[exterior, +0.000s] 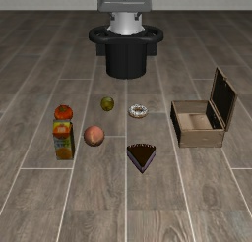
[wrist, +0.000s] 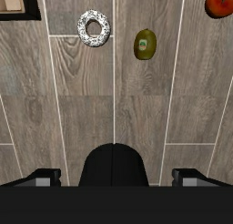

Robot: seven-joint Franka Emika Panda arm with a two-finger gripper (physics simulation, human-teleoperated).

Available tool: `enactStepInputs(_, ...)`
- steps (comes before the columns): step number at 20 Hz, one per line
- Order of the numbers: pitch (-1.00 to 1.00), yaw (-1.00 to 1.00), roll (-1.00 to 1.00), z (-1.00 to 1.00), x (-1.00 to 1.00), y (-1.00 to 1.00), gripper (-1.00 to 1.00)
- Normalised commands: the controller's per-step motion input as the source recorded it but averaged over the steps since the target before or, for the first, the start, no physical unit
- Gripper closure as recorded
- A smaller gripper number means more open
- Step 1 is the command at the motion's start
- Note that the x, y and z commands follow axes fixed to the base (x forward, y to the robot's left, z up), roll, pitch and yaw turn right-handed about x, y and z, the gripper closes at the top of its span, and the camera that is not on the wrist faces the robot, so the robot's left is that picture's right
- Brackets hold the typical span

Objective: Pick up the kiwi and place it in the box

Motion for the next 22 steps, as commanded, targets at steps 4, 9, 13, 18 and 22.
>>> enactStepInputs(4,0.0,0.0,0.0,0.0,0.0,-1.0,-1.0)
enactStepInputs(9,0.0,0.0,0.0,0.0,0.6,-0.4,-1.0)
enactStepInputs(13,0.0,0.0,0.0,0.0,1.0,0.0,-1.0)
enactStepInputs(18,0.0,0.0,0.0,0.0,1.0,0.0,-1.0)
enactStepInputs(22,0.0,0.0,0.0,-0.5,0.25,0.25,-1.0)
